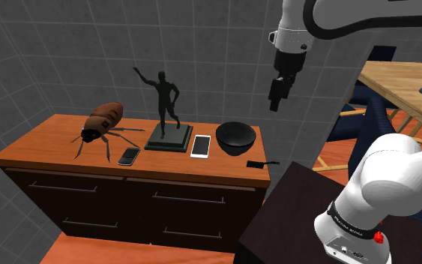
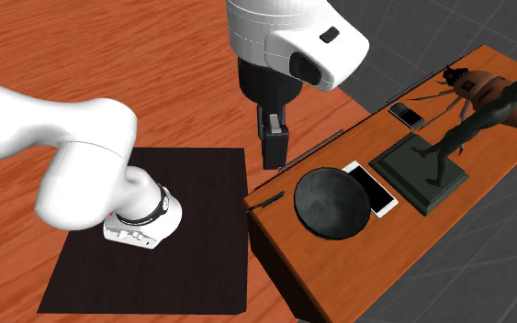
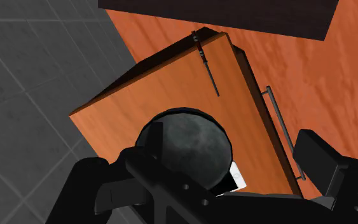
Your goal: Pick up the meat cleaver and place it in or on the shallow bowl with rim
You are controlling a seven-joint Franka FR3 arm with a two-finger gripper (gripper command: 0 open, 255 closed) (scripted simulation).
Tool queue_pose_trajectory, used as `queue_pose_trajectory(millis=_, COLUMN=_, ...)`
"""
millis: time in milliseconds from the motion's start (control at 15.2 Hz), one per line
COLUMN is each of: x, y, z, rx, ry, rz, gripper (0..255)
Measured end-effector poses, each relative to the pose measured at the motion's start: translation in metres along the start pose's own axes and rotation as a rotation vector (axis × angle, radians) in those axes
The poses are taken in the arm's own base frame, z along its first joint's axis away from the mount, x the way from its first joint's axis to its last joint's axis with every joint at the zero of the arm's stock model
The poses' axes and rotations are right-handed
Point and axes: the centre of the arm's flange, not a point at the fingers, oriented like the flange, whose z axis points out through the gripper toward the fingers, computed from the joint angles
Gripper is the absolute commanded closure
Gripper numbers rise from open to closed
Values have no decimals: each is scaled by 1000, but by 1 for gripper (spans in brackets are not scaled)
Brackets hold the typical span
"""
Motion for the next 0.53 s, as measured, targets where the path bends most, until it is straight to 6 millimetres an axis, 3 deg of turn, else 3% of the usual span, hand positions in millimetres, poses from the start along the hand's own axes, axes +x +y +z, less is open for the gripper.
queue_pose_trajectory(millis=132, x=0, y=1, z=6, rx=2, ry=-3, rz=-12, gripper=0)
queue_pose_trajectory(millis=528, x=8, y=3, z=78, rx=22, ry=-31, rz=-155, gripper=0)
